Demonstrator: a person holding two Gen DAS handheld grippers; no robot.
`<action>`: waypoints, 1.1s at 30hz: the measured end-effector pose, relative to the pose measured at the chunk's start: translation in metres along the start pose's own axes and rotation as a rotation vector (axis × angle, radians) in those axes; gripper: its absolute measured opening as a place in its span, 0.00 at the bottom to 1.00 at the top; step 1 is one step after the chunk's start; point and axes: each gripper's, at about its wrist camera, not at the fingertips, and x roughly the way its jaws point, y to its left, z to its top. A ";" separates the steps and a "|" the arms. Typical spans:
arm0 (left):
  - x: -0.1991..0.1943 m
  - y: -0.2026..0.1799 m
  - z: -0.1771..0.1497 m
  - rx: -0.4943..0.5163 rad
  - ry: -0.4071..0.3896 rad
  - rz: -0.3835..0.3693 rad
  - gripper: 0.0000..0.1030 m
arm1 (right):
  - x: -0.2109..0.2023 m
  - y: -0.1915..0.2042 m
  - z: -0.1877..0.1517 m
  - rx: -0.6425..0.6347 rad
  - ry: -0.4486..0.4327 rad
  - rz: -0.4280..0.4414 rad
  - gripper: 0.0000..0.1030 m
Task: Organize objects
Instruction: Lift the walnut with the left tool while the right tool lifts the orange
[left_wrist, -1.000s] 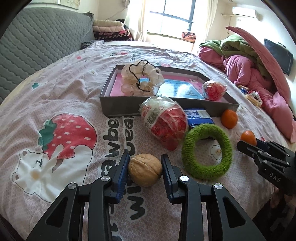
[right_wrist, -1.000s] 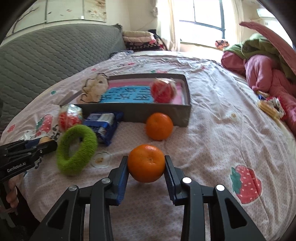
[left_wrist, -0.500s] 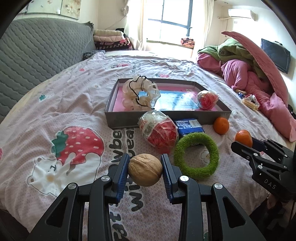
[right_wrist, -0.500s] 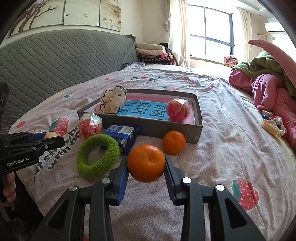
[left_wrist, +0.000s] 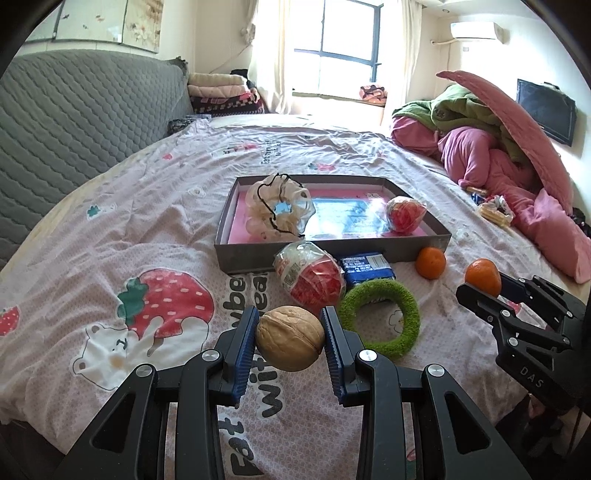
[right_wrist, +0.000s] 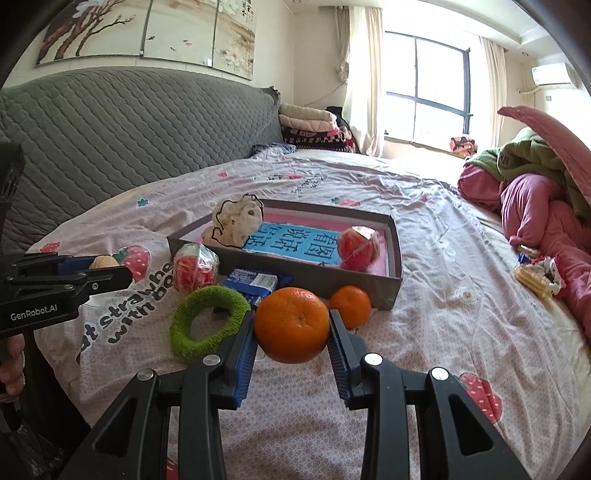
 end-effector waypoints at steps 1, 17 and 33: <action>-0.002 0.000 0.001 -0.001 -0.003 -0.001 0.34 | -0.002 0.002 0.001 -0.006 -0.008 0.001 0.36; -0.013 -0.004 0.008 -0.011 -0.038 0.007 0.34 | -0.019 0.017 0.010 -0.066 -0.093 0.021 0.36; -0.007 -0.007 0.025 -0.024 -0.059 -0.009 0.34 | -0.019 0.014 0.018 -0.055 -0.109 0.018 0.36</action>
